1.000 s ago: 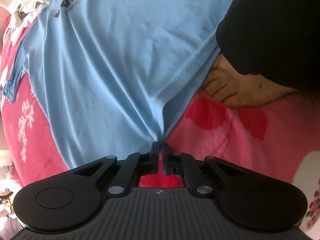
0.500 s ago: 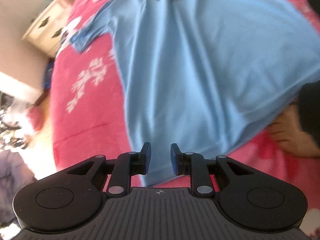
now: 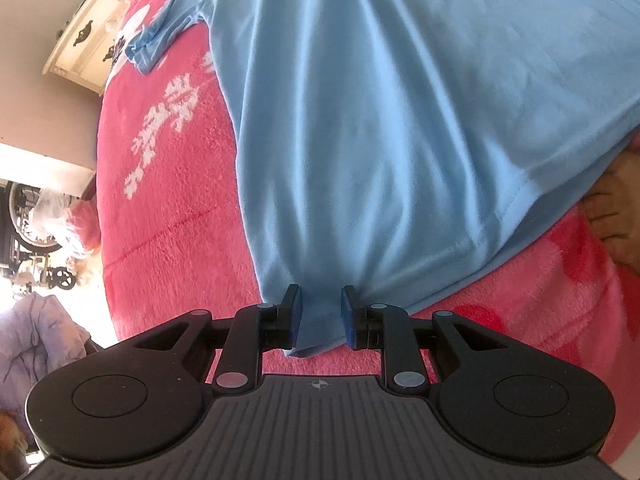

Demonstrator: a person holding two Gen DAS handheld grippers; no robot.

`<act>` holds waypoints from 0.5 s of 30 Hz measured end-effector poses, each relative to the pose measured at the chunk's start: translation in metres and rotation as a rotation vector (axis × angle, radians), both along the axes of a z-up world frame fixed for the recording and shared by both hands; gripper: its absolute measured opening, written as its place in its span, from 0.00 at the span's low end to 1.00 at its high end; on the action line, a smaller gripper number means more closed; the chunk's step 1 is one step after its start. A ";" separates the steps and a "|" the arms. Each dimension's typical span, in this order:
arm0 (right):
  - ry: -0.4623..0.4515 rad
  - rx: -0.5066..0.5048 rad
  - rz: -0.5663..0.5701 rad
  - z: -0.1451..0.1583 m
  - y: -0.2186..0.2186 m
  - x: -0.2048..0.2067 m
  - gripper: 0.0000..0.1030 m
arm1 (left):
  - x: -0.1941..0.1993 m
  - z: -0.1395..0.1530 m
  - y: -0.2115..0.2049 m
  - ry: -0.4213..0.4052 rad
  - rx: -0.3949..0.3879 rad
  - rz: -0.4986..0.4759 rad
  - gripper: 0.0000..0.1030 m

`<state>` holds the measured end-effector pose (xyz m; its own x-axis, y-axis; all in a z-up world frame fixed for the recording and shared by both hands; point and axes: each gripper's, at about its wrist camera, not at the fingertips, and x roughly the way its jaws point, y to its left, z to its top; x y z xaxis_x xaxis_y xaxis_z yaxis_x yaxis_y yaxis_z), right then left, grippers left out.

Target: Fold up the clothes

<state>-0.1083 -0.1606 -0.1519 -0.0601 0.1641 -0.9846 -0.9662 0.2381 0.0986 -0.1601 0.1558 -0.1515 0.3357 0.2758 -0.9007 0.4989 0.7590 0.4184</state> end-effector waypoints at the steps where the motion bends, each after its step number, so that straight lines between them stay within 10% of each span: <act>1: -0.003 -0.006 0.003 0.001 -0.001 -0.001 0.02 | 0.000 0.001 0.000 0.001 0.001 0.000 0.20; 15: 0.041 -0.061 -0.003 -0.005 -0.008 -0.003 0.02 | -0.002 -0.003 0.006 0.009 0.015 -0.021 0.20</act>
